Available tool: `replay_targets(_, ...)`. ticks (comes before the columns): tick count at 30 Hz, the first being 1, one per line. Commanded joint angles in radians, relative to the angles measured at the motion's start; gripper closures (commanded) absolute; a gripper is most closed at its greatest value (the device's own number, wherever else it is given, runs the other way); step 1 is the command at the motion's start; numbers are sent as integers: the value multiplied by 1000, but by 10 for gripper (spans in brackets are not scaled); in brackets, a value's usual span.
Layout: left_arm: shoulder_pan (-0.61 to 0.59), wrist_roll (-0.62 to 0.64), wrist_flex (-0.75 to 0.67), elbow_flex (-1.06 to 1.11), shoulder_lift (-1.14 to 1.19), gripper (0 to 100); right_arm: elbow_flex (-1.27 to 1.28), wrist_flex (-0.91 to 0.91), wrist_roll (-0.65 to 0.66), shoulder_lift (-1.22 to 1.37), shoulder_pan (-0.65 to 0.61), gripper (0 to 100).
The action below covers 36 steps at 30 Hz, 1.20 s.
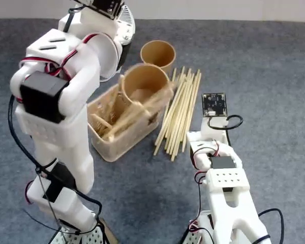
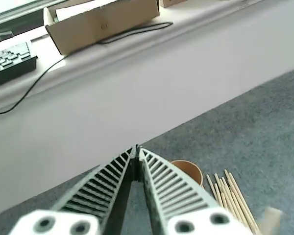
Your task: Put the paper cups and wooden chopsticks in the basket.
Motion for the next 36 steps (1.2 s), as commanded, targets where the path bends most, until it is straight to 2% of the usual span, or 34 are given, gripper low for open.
replay_targets(1,16,-12,8,-16,-36,996,-2,-16,-6,2,-16,850)
replay_targets(6,10,-9,64,-15,-35,976,35,-18,-6,2,-30,850)
replay_targets(11,67,35,176,47,-33,835,42,-56,-6,1,-30,850)
replay_targets(16,170,41,175,289,-33,835,44,-64,38,1,-36,850)
replay_targets(20,234,-31,124,426,-33,835,44,-64,40,1,-41,850)
replay_targets(29,206,-34,94,450,-33,841,44,-62,41,1,-41,850)
replay_targets(32,171,-46,57,449,-36,923,44,-62,41,1,-41,850)
replay_targets(34,165,-107,48,449,-36,1000,44,-62,41,1,-41,850)
replay_targets(36,166,-138,52,449,-36,996,44,-62,41,1,-41,850)
